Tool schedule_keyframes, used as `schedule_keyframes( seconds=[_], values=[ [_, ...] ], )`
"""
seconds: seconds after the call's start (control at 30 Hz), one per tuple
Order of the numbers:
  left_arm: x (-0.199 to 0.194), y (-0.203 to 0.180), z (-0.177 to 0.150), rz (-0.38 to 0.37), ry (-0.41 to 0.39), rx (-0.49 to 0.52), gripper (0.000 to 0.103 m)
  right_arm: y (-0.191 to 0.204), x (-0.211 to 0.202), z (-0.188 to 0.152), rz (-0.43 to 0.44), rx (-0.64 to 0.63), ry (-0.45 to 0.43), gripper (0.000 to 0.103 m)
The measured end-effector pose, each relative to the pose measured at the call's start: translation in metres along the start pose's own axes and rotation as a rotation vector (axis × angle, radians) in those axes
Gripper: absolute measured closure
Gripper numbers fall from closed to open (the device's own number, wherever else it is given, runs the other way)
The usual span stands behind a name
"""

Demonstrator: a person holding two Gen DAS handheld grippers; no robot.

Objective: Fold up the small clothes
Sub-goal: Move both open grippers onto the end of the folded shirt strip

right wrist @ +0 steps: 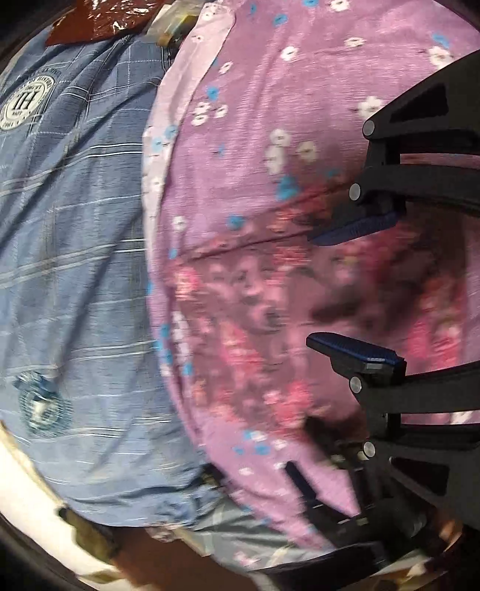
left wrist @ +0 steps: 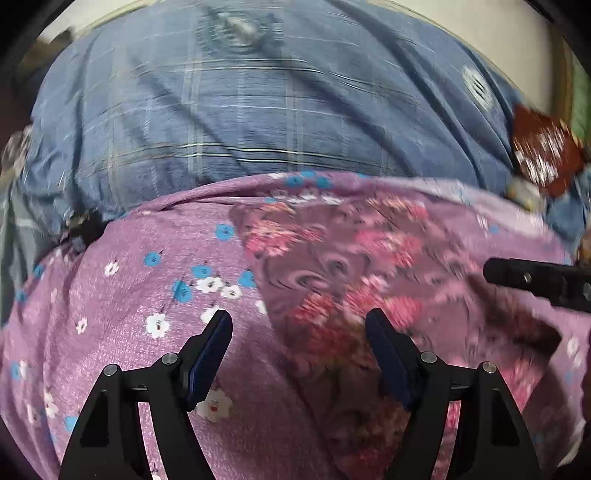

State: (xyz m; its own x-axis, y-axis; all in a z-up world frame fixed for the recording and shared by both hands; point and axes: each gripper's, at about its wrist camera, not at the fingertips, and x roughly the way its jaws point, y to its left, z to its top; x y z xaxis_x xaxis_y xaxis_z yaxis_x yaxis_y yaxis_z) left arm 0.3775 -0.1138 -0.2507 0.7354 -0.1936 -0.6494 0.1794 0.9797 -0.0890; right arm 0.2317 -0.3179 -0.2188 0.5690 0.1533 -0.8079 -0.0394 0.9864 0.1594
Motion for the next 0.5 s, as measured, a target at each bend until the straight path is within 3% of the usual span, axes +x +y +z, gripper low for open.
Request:
schedule_keyframes(
  seconds=[0.13,0.23,0.3,0.5],
  values=[
    [0.013,0.013,0.002,0.013,0.031,-0.085,0.028,-0.006,0.021,0.028,-0.005,0.036,0.013,0.052],
    [0.034,0.009,0.001,0.010,0.101,-0.071,0.026,-0.008,0.060,0.033,0.014,0.060,0.107,0.051],
    [0.035,0.008,0.003,0.010,0.096,-0.072,0.026,-0.008,0.075,0.031,-0.020,0.051,0.109,0.044],
    [0.010,0.012,0.012,0.002,0.027,-0.092,0.028,-0.010,0.042,0.029,-0.012,0.035,0.050,0.046]
  ],
)
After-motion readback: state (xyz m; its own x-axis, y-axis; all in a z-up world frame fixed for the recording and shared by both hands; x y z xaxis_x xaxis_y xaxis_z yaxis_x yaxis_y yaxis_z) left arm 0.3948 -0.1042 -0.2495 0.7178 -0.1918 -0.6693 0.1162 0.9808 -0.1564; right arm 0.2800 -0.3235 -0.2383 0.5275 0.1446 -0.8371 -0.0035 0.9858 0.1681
